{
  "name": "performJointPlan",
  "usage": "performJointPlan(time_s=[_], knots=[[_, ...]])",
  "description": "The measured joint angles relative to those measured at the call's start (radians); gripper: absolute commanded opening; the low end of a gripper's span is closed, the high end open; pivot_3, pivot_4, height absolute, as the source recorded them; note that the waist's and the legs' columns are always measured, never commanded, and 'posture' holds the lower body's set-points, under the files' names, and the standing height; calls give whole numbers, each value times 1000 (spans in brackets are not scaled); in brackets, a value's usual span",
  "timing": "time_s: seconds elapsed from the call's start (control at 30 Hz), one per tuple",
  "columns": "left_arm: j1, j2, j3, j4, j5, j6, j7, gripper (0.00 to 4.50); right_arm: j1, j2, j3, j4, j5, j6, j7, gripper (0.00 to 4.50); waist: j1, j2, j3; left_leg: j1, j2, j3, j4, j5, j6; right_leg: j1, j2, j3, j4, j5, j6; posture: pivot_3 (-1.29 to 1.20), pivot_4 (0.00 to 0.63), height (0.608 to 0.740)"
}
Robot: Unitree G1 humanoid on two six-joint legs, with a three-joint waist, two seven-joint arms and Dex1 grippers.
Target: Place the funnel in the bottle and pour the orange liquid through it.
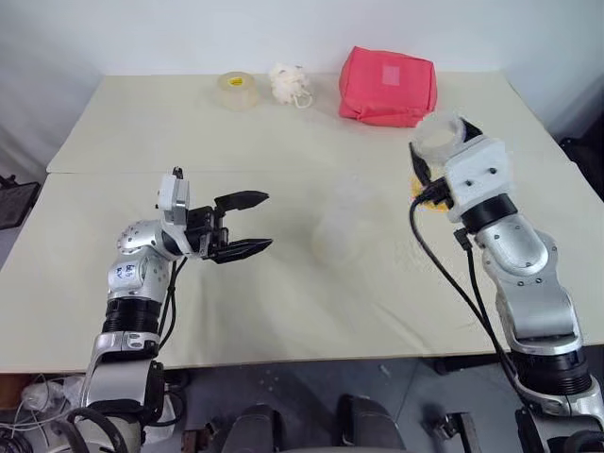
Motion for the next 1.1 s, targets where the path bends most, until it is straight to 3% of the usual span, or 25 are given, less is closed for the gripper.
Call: performJointPlan(time_s=[0.6, 1.1], knots=[[-11, -9, 1, 23, 0, -20, -3, 4500, -191, -56, 173, 259, -354, -462, 91, 2462, -3, 0, 0, -1, 1, -1, 0, 0, 0, -2, 0, 0, 0, 0, 0, 0, 150, 740], [-11, -9, 1, 9, -1, -20, 7, 4500, -234, -42, 154, 308, -360, -516, 111, 2462, -3, 0, 0, -2, 2, -1, 1, 0, 0, -3, -1, -1, 1, 0, 0, 0, 150, 740]])
